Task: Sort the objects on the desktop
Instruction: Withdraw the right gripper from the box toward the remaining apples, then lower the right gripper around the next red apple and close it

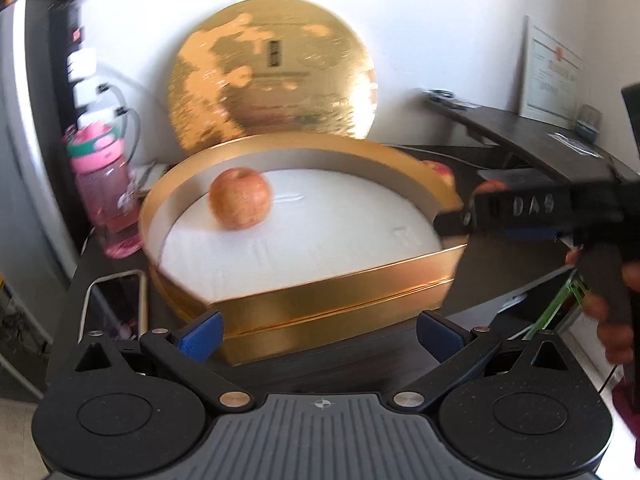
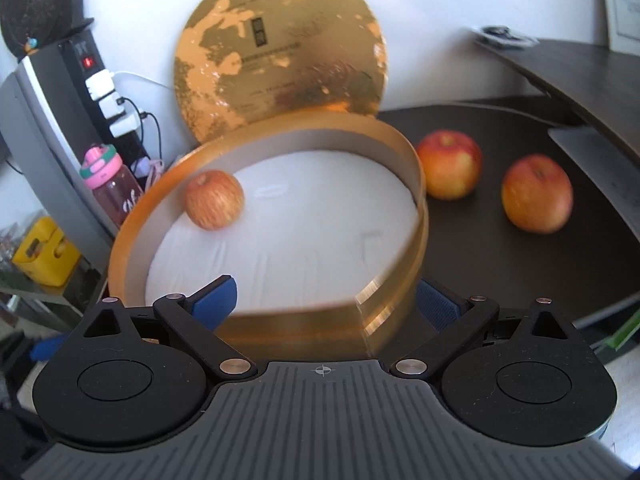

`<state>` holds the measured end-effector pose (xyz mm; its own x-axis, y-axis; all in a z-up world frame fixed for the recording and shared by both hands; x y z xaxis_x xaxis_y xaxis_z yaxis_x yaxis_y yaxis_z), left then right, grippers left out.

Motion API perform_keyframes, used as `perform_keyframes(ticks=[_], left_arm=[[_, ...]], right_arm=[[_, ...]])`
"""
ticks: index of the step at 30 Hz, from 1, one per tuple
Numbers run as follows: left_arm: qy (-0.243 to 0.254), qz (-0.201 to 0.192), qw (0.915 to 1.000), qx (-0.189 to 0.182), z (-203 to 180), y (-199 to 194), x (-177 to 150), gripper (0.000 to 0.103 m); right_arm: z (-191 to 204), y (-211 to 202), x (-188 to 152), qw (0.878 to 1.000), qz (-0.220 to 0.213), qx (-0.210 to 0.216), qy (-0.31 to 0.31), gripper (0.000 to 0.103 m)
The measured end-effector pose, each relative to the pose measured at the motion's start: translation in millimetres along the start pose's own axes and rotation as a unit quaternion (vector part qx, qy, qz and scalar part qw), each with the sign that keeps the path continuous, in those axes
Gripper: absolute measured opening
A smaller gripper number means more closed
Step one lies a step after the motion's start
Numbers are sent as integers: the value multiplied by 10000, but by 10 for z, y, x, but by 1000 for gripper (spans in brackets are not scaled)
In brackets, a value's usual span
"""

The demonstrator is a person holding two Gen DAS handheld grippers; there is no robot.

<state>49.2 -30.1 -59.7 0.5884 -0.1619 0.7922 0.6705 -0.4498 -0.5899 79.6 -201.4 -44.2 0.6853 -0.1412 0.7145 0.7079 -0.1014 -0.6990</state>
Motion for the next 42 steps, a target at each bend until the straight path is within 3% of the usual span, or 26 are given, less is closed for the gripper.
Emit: perform_keyframes(ticks=[6, 22, 29, 42], left_arm=[[561, -92, 9974, -441, -382, 50, 82, 103], [434, 220, 9984, -276, -371, 312, 109, 103], [311, 125, 9991, -241, -304, 443, 299, 103], [-10, 257, 9995, -164, -41, 772, 443, 103]], right_arm=[[-245, -33, -133, 9998, 17, -127, 125, 99], [-693, 107, -126, 9977, -88, -493, 449, 99], [-898, 240, -54, 9955, -207, -677, 627, 99], [-1512, 935, 333, 9826, -555, -1568, 830, 102]])
Point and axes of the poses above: each gripper's, at about its wrist camera, not at the fingertips, and y roughly the way its jaws point, z to its left, x to its top, the point moved 9 cm from there along y, roughly the way its jaws point, and after that the axes turned 12 degrees about -x, right-handed, at the moved point
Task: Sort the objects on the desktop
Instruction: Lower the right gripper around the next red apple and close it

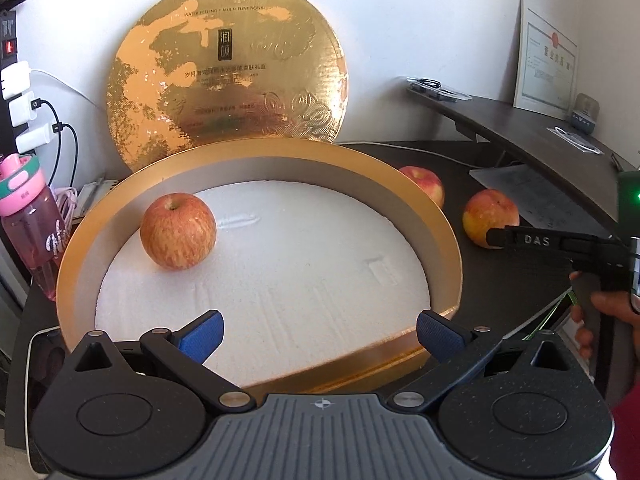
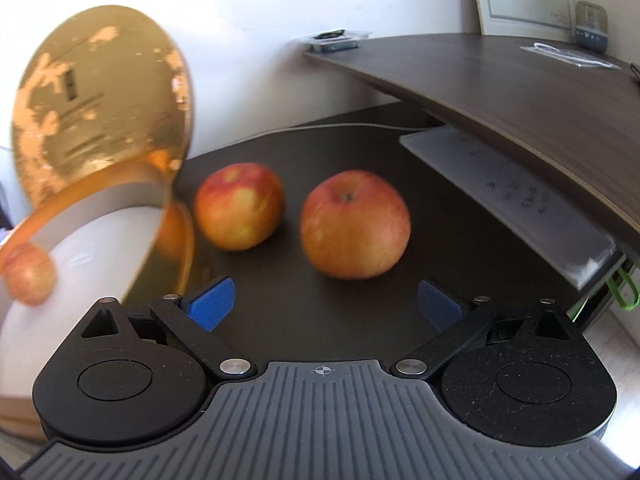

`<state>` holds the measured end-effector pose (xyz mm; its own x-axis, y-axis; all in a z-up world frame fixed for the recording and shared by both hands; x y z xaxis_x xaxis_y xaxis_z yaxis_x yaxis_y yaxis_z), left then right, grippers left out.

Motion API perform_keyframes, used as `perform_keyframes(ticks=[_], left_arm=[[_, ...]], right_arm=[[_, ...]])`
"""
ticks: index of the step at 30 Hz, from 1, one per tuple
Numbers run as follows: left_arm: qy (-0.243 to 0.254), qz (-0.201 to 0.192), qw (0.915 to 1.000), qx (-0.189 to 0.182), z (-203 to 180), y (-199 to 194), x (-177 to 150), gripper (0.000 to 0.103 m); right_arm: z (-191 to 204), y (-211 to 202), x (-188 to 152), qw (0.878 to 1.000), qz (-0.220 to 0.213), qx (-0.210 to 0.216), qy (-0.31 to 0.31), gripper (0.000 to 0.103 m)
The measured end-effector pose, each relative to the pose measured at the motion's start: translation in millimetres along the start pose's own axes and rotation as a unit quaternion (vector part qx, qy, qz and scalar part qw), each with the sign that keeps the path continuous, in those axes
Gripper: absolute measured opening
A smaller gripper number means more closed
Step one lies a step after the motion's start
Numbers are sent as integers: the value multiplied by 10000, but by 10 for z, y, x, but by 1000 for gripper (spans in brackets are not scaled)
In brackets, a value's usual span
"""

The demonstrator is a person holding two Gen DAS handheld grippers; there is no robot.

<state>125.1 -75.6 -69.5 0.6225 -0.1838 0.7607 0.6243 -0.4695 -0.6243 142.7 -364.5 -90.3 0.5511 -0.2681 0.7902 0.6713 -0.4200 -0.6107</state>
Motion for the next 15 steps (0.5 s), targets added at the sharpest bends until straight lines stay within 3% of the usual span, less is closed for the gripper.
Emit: perform_keyframes(ticks=[5, 15], left_arm=[[-14, 43, 10000, 3, 34, 89, 32, 103], [-98, 196, 9998, 2, 62, 197, -32, 103]], right_arm=[[-8, 351, 155, 9994, -120, -289, -123, 103], [14, 779, 172, 9995, -5, -293, -141, 101]])
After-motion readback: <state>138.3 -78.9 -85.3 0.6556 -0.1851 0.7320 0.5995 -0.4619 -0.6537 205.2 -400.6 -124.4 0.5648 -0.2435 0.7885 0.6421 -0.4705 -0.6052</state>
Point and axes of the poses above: each gripper's, at about its wrist camera, not at the fingertips, and y roughly the way its jaws point, z to its left, x to its top, the point moved 9 cm from there along y, roughly the way its jaws point, and after that the axes turned 12 degrees about -x, right-handed, at the moved point
